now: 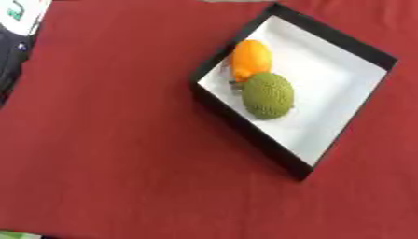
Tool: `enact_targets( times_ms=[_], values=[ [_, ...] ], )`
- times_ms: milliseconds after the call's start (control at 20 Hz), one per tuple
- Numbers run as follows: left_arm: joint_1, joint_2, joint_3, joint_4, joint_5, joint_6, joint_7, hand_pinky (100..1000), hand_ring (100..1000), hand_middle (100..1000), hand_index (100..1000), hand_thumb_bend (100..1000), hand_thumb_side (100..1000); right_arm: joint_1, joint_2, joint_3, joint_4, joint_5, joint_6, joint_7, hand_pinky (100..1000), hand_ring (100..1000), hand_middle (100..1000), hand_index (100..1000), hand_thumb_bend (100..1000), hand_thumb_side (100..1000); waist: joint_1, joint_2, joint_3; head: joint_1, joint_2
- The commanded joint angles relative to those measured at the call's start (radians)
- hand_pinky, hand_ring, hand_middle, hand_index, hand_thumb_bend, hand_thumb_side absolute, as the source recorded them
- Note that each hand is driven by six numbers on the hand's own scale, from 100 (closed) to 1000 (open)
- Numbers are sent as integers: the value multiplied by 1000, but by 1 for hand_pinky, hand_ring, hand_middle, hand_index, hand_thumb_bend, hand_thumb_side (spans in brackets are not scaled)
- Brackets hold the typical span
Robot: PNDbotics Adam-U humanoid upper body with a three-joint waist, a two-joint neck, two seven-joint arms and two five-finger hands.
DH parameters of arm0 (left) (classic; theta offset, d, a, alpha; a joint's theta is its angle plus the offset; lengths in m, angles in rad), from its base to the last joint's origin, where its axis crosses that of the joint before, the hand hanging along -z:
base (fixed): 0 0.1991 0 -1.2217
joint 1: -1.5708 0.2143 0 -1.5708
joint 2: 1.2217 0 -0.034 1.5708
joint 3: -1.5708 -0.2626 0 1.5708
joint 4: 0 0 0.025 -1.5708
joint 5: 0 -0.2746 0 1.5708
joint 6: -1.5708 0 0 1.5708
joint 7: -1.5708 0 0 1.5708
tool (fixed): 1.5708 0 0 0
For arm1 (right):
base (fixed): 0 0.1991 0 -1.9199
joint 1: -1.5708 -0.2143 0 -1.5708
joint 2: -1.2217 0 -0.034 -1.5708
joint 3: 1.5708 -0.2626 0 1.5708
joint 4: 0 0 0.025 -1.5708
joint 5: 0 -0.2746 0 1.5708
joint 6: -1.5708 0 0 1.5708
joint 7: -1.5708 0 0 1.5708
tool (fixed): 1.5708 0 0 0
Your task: Pick up objects on the table and place them in the box.
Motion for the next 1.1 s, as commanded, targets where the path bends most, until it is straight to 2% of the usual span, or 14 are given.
enact_targets(
  times_ms=[50, 200, 450, 500, 550, 600, 700, 750, 850, 950, 1050, 1100],
  values=[
    [-68, -43, -62, -82, -33, -44, -29, 726, 675, 614, 547, 315, 100, 18, -74, -38, -16, -29, -35, -14, 956, 1000, 716, 808, 100, 483, -9, -42, -2, -8, 3],
    [-86, -118, -136, -157, -77, -90, -74, 732, 680, 620, 555, 338, 100, 50, -95, -61, -16, -36, -58, -27, 955, 1000, 716, 808, 100, 471, -9, -47, 3, -17, 0],
    [-26, -243, -263, -288, -158, -171, -155, 724, 674, 617, 564, 271, 100, 83, -85, -67, -16, -23, -57, -37, 957, 1000, 715, 807, 100, 470, -9, -51, 16, -34, -3],
    [-5, -257, -275, -314, -174, -187, -171, 724, 673, 617, 565, 266, 100, 86, -82, -64, -16, -19, -54, -35, 957, 1000, 715, 807, 100, 470, -7, -51, 18, -36, -4],
    [17, -265, -280, -339, -189, -200, -187, 721, 672, 617, 572, 328, 100, 87, -80, -61, -16, -15, -51, -34, 957, 1000, 715, 807, 100, 470, -6, -51, 18, -36, -4],
    [41, -273, -286, -357, -203, -205, -203, 720, 672, 617, 578, 224, 100, 87, -78, -59, -16, -10, -49, -32, 957, 1000, 715, 807, 100, 470, -4, -50, 17, -37, -5],
    [79, -284, -296, -366, -224, -205, -234, 726, 680, 624, 595, 226, 100, 86, -75, -53, -16, -4, -43, -31, 957, 1000, 714, 806, 100, 470, -2, -50, 15, -38, -4],
    [88, -287, -297, -366, -230, -204, -251, 743, 697, 642, 626, 256, 100, 85, -75, -51, -16, -2, -41, -30, 957, 1000, 714, 806, 100, 470, -1, -51, 15, -38, -3],
    [99, -288, -295, -360, -243, -203, -284, 796, 761, 719, 804, 320, 100, 85, -73, -48, -16, 3, -40, -29, 957, 1000, 715, 806, 100, 470, -2, -51, 15, -39, 0],
    [102, -286, -284, -362, -256, -200, -317, 858, 833, 796, 903, 420, 257, 85, -69, -47, -16, 6, -41, -28, 957, 1000, 715, 806, 100, 456, -3, -51, 16, -42, 1],
    [104, -284, -267, -375, -265, -191, -351, 871, 858, 821, 932, 562, 449, 85, -66, -45, -16, 8, -41, -28, 957, 1000, 715, 806, 100, 470, -4, -51, 18, -49, 2],
    [105, -283, -258, -384, -265, -186, -368, 875, 862, 826, 935, 601, 490, 86, -64, -44, -16, 10, -41, -27, 957, 1000, 714, 806, 100, 470, -4, -51, 19, -54, 2]
  ],
)
